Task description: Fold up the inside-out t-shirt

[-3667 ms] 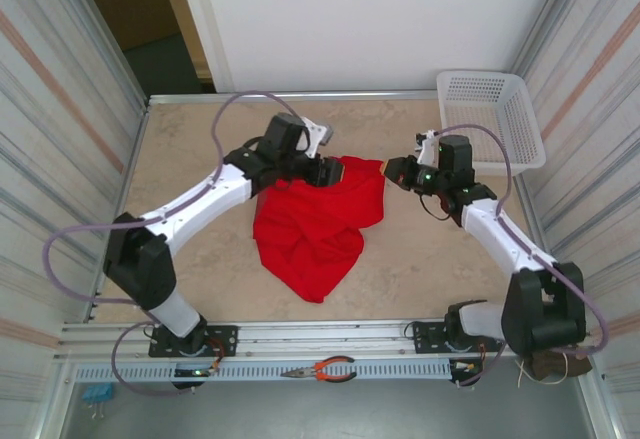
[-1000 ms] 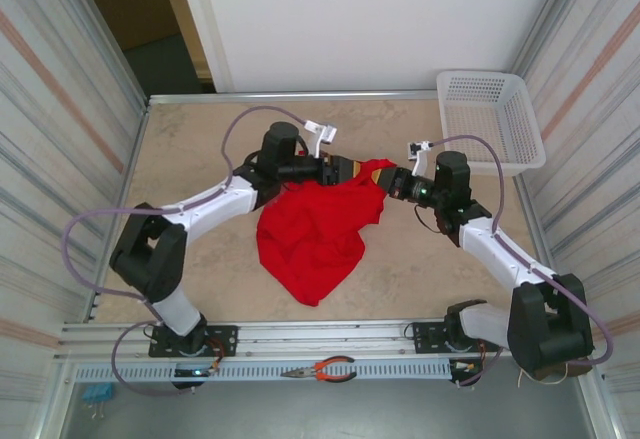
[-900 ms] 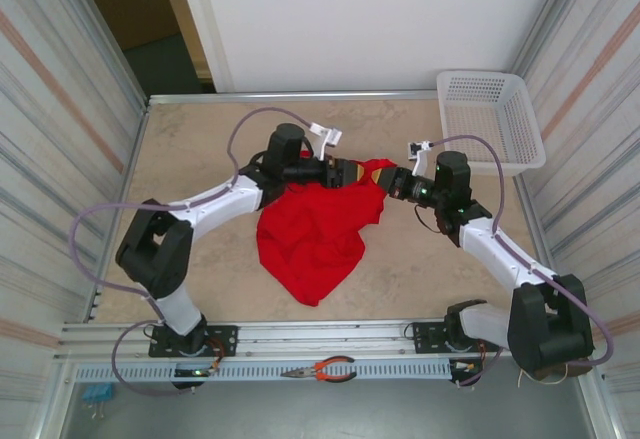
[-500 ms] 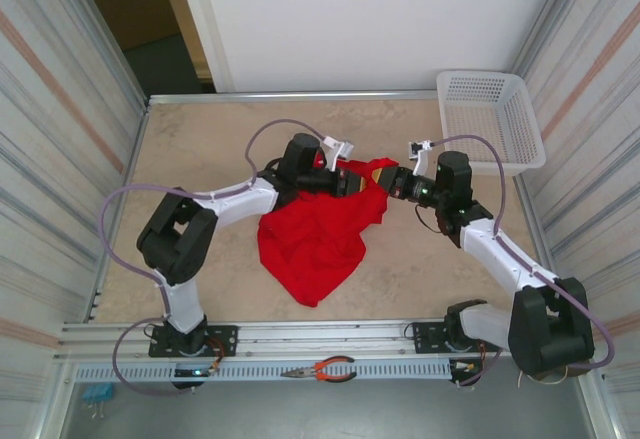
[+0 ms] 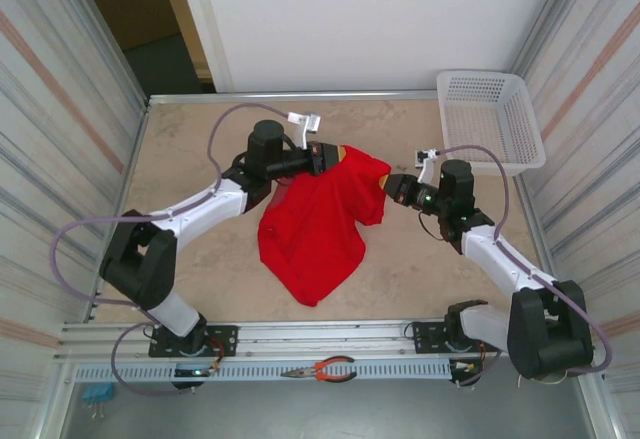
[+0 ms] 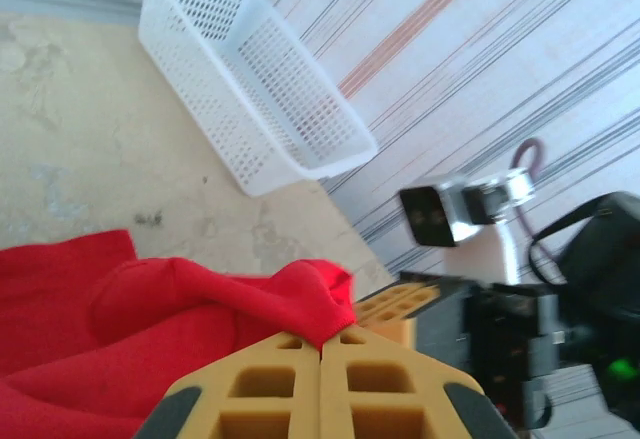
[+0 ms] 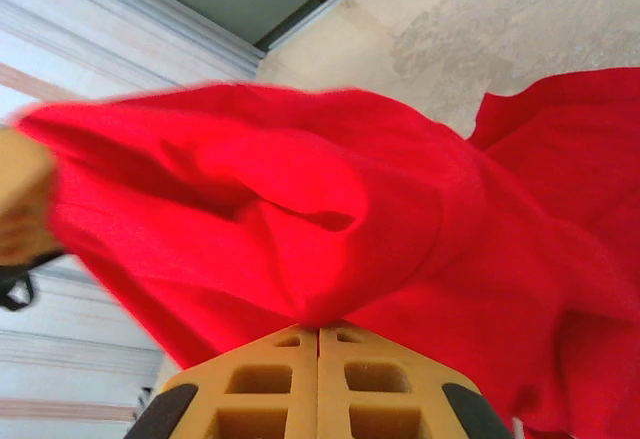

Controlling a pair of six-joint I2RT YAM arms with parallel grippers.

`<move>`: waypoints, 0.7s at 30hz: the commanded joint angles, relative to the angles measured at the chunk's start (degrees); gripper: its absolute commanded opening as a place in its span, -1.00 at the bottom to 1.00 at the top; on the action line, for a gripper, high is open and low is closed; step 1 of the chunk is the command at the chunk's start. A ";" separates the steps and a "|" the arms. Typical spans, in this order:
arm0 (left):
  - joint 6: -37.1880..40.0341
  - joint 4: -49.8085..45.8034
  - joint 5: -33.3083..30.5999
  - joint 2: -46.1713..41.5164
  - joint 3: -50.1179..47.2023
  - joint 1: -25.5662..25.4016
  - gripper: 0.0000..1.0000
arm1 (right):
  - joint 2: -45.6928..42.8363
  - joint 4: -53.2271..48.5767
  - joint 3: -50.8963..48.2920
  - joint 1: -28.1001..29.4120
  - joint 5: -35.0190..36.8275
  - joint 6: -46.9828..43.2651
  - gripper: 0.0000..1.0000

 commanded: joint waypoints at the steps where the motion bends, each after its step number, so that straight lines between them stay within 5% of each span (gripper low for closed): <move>1: -1.31 2.98 0.42 -2.96 0.71 -0.12 -1.00 | 1.02 1.46 -0.82 -0.30 1.62 0.88 -1.00; 9: 1.14 0.00 -2.79 -6.46 1.88 -0.97 -1.00 | -5.92 -3.65 2.49 1.73 2.47 1.89 -0.92; 12: 4.59 -3.71 -4.93 -6.76 3.19 -2.48 -1.00 | -7.29 -3.22 4.14 6.09 5.03 2.14 0.28; 15: 5.01 -4.12 -4.98 -5.81 3.81 -3.32 -1.00 | -4.13 -2.58 6.20 11.43 8.42 1.16 0.43; 17: 4.85 -3.98 -4.77 -5.25 4.03 -3.72 -1.00 | 0.15 0.05 6.76 13.62 8.64 1.78 0.40; 18: 4.84 -3.90 -4.80 -5.13 4.16 -3.87 -1.00 | 2.60 1.76 6.72 14.50 8.30 2.05 0.19; 20: 4.42 -3.56 -5.04 -5.26 4.12 -3.83 -1.00 | 6.49 3.47 6.58 15.64 7.94 2.08 -0.78; 21: 4.48 -3.46 -5.24 -5.54 4.04 -3.87 -1.00 | 8.02 4.04 6.01 16.22 8.02 2.00 -1.00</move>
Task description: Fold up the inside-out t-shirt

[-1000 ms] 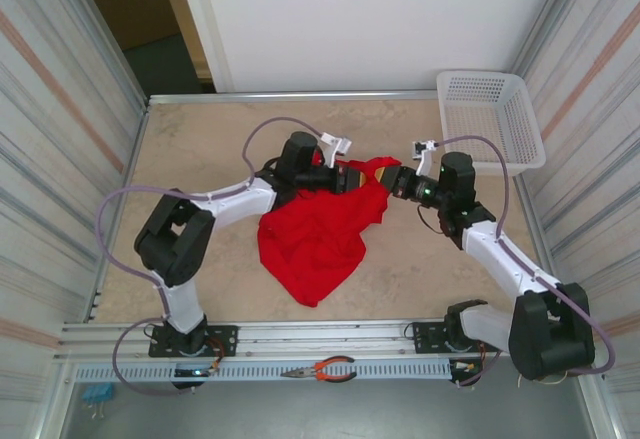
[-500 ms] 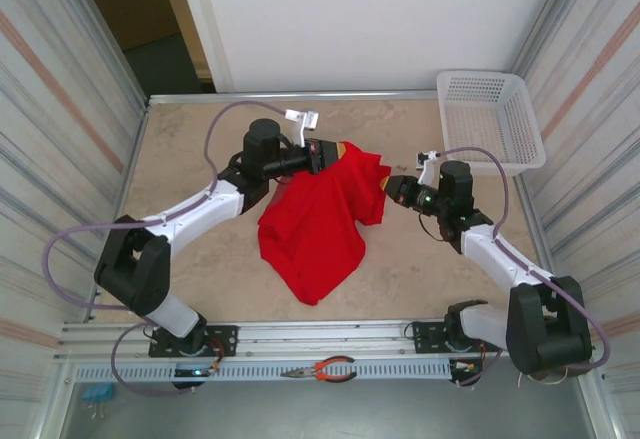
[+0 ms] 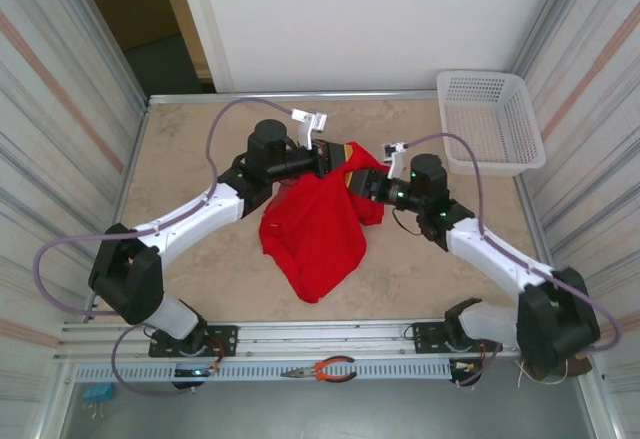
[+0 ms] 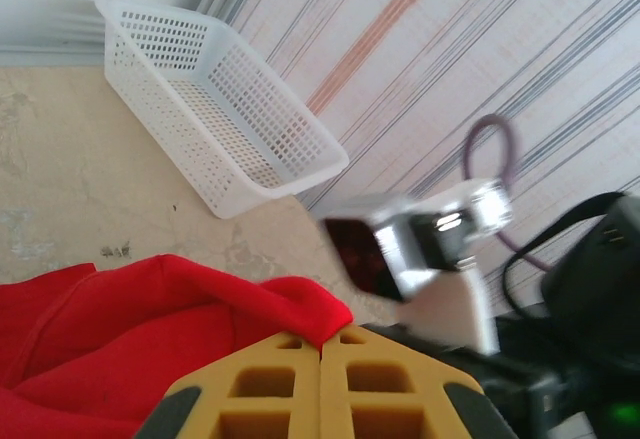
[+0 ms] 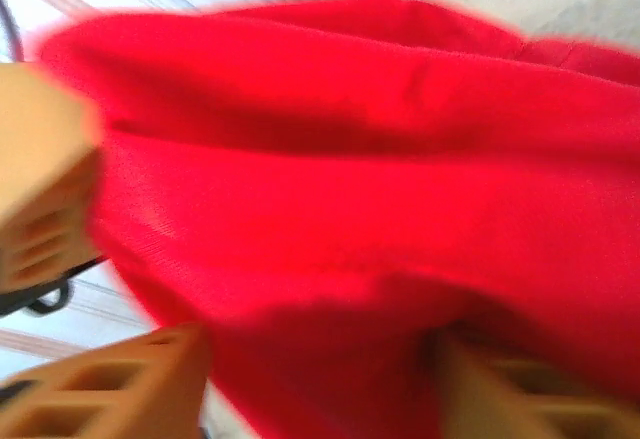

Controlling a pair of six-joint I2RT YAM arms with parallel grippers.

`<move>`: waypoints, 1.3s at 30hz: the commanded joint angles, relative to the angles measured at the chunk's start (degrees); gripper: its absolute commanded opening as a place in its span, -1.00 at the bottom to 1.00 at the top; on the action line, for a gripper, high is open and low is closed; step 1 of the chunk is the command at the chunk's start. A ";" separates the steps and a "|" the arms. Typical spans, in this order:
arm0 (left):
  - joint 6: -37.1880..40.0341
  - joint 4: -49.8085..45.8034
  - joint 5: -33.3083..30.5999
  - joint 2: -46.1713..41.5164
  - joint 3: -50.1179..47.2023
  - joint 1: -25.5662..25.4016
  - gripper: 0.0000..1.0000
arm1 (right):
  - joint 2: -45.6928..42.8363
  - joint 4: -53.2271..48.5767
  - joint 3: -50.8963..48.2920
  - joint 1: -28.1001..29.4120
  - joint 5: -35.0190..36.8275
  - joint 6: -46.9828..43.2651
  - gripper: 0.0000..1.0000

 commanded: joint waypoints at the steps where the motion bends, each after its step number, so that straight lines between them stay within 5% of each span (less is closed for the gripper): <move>1: 1.46 0.72 -1.47 -1.63 1.92 0.01 -1.00 | 4.63 2.19 -1.22 1.42 1.99 0.65 -1.00; 10: 2.07 1.22 -2.05 -3.46 -0.35 0.35 -1.00 | 4.40 -6.22 -10.78 2.38 11.85 -0.72 -1.00; 14: 1.80 2.30 -2.04 -3.64 -1.72 0.51 -1.00 | 1.66 -12.49 -10.25 0.84 11.03 -1.31 -1.00; 15: 2.01 2.11 -1.81 -3.72 -1.85 0.47 -1.00 | 0.14 -14.78 -9.34 0.38 10.43 -1.45 -0.84; 17: 2.91 1.04 -1.92 -3.81 -2.01 0.33 -1.00 | -4.87 -20.67 -6.66 -0.32 12.59 -1.56 0.07; 20: 4.10 0.02 -3.02 -4.33 -2.87 -0.12 -1.00 | -10.46 -25.71 -2.91 -4.39 12.86 1.17 0.42; 26: 6.12 -1.17 -5.71 -5.18 -4.63 -1.52 -1.00 | -10.13 -22.43 1.72 -11.55 3.03 15.50 0.59; 35: 8.65 -3.93 -6.76 -4.74 -3.00 -3.23 -1.00 | -1.26 -6.89 2.84 -7.12 -0.16 32.77 0.68; 38: 8.89 -4.28 -6.87 -4.78 -3.02 -3.51 -1.00 | 1.91 -1.31 1.96 -5.47 -0.32 35.59 0.52; 39: 8.98 -4.38 -6.97 -4.87 -2.98 -3.59 -1.00 | 2.83 0.55 1.61 -4.94 -0.50 35.99 0.25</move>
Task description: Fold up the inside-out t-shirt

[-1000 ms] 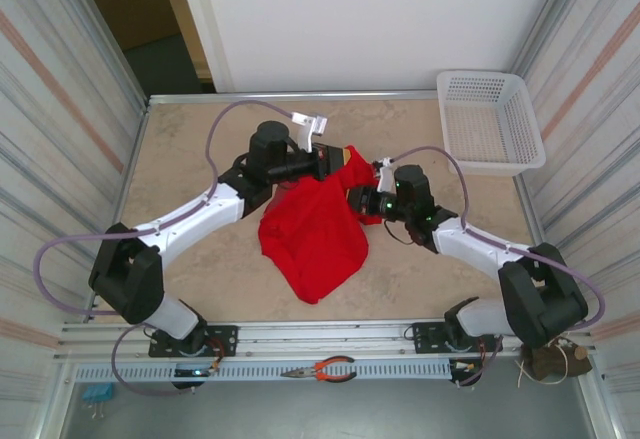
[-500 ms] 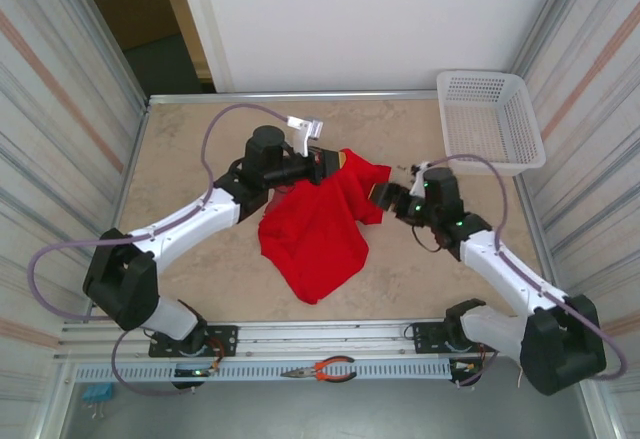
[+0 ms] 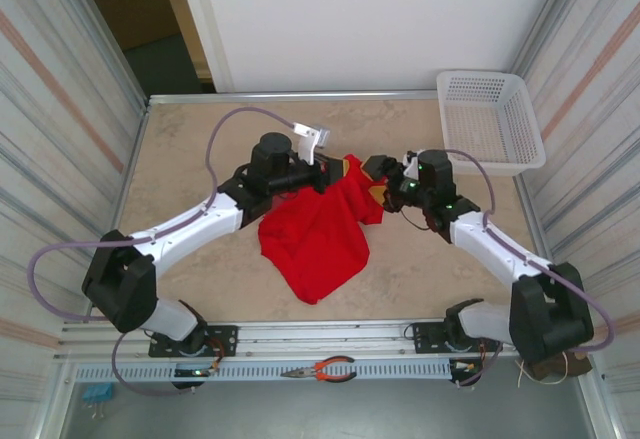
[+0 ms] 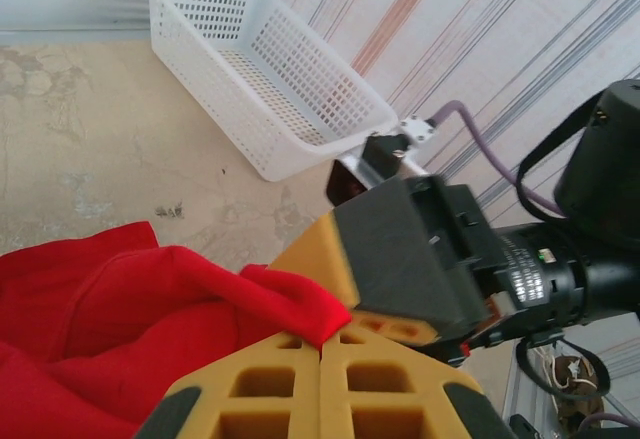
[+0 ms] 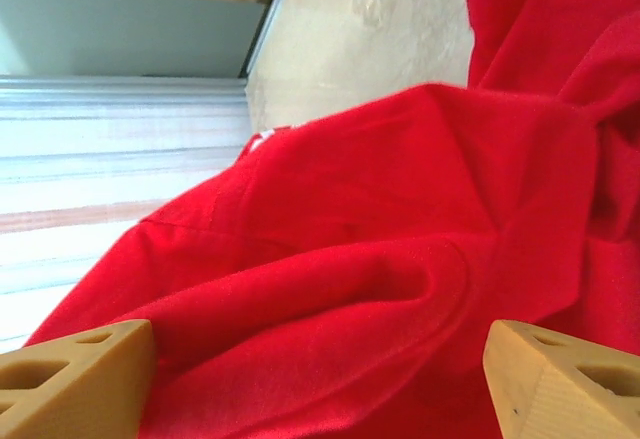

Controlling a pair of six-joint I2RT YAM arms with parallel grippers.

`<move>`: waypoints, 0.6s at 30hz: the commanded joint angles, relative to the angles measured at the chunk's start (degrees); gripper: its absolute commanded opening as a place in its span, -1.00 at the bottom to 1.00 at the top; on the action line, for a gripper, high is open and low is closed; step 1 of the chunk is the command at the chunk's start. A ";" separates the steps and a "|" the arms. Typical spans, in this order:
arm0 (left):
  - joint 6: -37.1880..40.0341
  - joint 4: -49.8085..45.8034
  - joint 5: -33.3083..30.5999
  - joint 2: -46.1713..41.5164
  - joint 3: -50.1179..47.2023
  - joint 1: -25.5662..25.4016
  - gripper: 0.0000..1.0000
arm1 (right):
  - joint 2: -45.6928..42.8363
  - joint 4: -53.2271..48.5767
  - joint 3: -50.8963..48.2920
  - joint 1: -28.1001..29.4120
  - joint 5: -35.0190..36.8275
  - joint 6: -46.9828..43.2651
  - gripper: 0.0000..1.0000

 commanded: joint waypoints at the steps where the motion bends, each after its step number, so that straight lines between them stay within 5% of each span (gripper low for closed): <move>1: 2.02 -0.34 -1.00 -2.18 1.19 -0.58 -1.00 | 2.44 8.88 0.26 1.45 -1.63 5.23 -0.10; 4: 2.22 -0.81 -1.64 -3.09 0.99 -0.58 -1.00 | 3.27 10.17 -1.07 1.74 -1.72 2.94 -1.00; 6: 2.39 -1.23 -1.80 -4.38 0.70 -0.59 -1.00 | 2.58 7.71 -1.42 1.11 -0.36 -4.81 -1.00; 9: 3.60 -3.48 -2.89 -7.39 0.19 -0.58 -0.46 | -1.69 5.18 -2.58 0.87 2.42 -22.83 -1.00; 12: 5.58 -7.09 -3.47 -10.71 -0.43 -0.45 -0.04 | -6.13 5.78 -4.39 -1.42 -1.14 -30.81 -1.00; 18: 9.95 -14.64 -5.16 -12.29 0.21 -0.43 0.13 | -10.64 3.06 -1.70 -4.86 -9.24 -35.47 -1.00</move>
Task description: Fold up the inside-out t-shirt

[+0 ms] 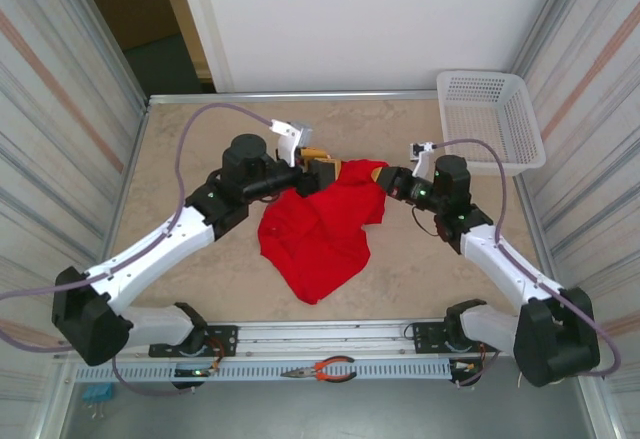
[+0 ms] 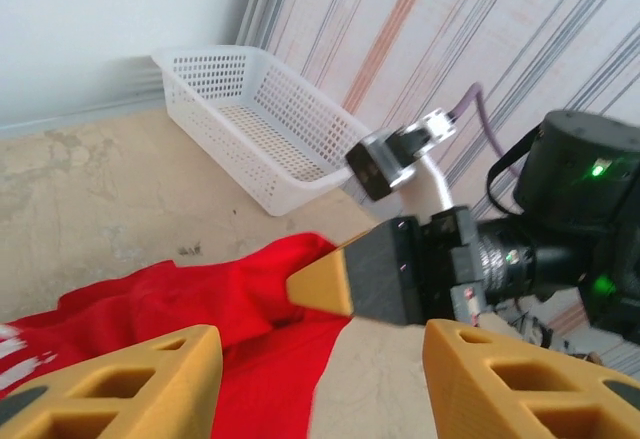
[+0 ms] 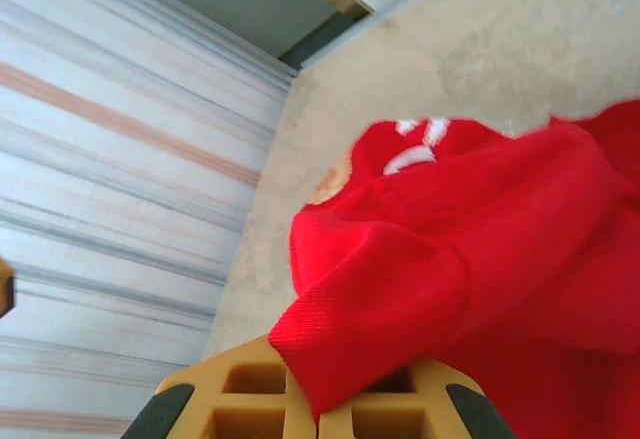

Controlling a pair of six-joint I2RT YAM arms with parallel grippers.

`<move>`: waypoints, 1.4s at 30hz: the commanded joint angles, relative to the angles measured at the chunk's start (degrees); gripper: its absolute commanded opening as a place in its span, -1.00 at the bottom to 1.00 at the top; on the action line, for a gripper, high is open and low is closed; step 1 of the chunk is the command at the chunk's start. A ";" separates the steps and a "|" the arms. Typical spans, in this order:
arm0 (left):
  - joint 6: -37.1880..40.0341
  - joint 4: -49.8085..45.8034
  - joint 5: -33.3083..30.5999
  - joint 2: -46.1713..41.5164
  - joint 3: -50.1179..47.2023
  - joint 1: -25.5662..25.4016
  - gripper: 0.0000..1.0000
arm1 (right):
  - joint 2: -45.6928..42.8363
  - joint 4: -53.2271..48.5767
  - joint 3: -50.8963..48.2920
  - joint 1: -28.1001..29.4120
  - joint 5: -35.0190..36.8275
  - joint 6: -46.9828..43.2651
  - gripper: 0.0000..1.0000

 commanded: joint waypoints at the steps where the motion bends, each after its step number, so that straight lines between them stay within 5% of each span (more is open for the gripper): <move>1: 4.16 -6.09 -1.90 0.83 0.75 -0.14 0.14 | -1.83 -2.03 3.16 -0.54 -5.76 -7.52 -1.00; 19: 7.88 -5.26 -0.43 20.55 11.48 -1.65 0.22 | -3.15 -2.11 3.88 0.73 -6.56 -5.31 -1.00; 22: 8.20 -6.55 0.05 25.29 15.85 -1.63 0.00 | -3.16 -2.40 3.70 0.55 -6.38 -5.70 -1.00; 26: 8.88 -10.41 4.34 30.07 21.98 -0.81 -1.00 | -4.26 -2.72 2.44 -1.55 -6.38 -5.44 -1.00; 32: 1.38 -8.90 10.81 24.78 22.57 3.24 -1.00 | -3.75 -3.61 0.58 -5.08 -5.97 -6.04 -1.00; 37: -10.04 -7.21 21.47 20.95 26.43 7.13 -1.00 | 5.08 -3.83 1.41 -5.07 1.05 -7.48 -0.13; 42: -19.42 -5.29 24.32 20.07 28.04 7.33 -1.00 | 14.12 -2.04 6.29 -4.44 2.81 -3.21 -0.26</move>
